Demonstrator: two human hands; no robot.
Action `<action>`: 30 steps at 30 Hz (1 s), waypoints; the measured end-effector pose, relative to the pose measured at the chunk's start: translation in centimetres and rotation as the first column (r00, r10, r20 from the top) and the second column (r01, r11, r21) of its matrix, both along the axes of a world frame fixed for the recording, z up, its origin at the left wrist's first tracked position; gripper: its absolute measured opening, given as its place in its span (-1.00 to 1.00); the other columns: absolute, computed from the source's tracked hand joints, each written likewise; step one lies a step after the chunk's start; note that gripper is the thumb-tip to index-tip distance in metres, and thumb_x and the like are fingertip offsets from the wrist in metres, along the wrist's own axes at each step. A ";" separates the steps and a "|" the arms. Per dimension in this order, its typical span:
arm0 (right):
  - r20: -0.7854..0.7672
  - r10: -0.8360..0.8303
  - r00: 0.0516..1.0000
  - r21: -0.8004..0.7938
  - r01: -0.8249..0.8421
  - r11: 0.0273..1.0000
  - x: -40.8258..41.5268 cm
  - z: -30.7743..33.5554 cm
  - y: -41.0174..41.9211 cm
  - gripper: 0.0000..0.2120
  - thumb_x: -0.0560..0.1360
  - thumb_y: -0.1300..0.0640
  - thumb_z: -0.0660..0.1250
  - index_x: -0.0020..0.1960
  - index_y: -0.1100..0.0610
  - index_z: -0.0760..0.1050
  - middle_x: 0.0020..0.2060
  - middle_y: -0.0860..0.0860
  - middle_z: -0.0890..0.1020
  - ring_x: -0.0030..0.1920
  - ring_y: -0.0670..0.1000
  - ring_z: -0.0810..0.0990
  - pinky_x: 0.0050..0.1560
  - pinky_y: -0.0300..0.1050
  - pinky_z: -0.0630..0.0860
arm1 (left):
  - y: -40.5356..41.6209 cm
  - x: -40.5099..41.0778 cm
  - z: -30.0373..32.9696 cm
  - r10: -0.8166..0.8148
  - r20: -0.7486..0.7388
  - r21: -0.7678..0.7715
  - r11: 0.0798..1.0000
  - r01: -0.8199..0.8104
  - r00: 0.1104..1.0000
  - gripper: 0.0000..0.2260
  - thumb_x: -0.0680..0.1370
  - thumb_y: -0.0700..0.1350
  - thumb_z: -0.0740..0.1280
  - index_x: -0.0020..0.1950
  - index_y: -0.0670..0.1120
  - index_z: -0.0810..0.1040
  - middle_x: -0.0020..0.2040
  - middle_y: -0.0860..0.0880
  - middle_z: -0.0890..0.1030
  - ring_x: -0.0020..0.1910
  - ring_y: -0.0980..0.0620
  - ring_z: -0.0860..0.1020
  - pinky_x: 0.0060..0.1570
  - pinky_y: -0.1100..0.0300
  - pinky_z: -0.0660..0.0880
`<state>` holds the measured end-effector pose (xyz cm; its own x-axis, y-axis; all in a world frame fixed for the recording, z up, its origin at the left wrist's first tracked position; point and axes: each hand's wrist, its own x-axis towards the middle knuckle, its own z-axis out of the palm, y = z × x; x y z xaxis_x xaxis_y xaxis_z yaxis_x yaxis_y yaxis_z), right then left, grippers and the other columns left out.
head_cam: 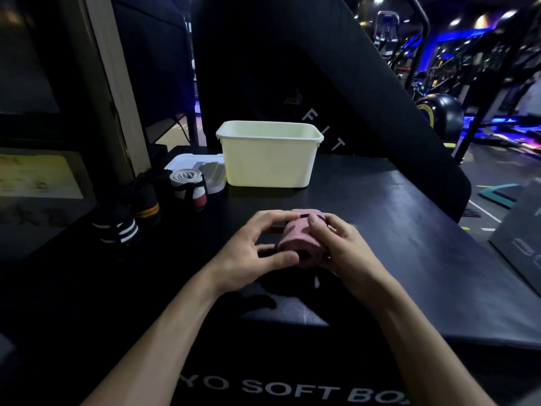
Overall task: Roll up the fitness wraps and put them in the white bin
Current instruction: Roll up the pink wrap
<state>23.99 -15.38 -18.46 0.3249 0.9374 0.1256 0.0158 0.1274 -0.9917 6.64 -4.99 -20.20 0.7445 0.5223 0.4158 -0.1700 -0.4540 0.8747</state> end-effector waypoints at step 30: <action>0.443 -0.142 0.885 0.155 0.080 0.985 0.9 -0.1 -0.5 -0.64 0.61 -0.15 0.29 0.33 -0.01 0.50 0.10 -0.14 0.68 0.11 -0.09 0.67 0.07 -0.14 0.59 | -1.2 0.8 1.2 0.196 0.091 -0.323 0.933 -0.158 0.976 -0.78 0.57 -0.19 0.44 0.21 -0.16 0.61 -0.01 -0.11 0.74 -0.02 -0.09 0.72 -0.06 0.03 0.68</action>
<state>24.88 -15.88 -18.55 0.3052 0.8643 0.3999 0.4786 0.2239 -0.8490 7.39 -6.24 -18.98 0.5831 0.7588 0.2904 -0.2238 -0.1935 0.9552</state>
